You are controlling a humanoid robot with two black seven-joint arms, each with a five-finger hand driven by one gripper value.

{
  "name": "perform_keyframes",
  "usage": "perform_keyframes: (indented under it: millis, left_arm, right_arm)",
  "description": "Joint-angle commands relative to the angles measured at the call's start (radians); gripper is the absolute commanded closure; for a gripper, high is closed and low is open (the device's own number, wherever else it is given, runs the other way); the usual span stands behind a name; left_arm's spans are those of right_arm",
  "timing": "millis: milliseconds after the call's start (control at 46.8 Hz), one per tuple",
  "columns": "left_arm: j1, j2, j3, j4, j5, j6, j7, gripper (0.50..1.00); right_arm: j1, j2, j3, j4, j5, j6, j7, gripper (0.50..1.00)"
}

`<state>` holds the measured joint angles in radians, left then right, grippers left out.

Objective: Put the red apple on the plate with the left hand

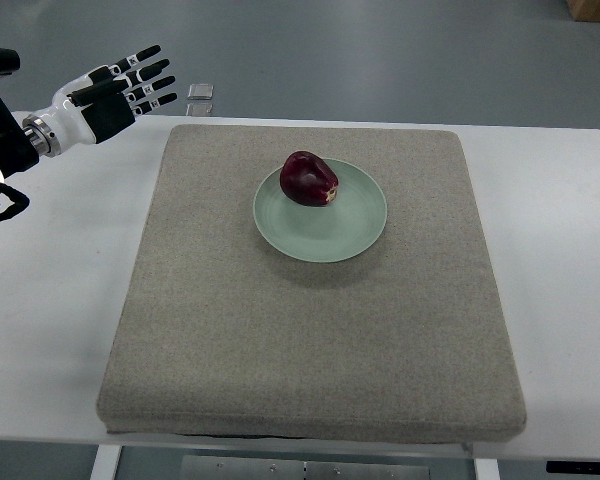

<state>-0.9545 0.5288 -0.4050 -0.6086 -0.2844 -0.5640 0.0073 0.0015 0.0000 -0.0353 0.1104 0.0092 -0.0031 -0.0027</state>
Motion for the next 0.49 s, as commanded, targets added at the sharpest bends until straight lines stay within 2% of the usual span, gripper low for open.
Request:
perform_keyframes:
  millis: [0, 470]
  left_arm:
    - [0.005, -0.001, 0.0, 0.001, -0.01, 0.001, 0.007, 0.504]
    - [0.016, 0.0, -0.083, 0.0, -0.013, 0.001, 0.023, 0.504]
  right_arm:
    - [0.0, 0.0, 0.0, 0.0, 0.0, 0.0, 0.0, 0.568]
    - [0.0, 0.0, 0.0, 0.0, 0.0, 0.0, 0.0, 0.568]
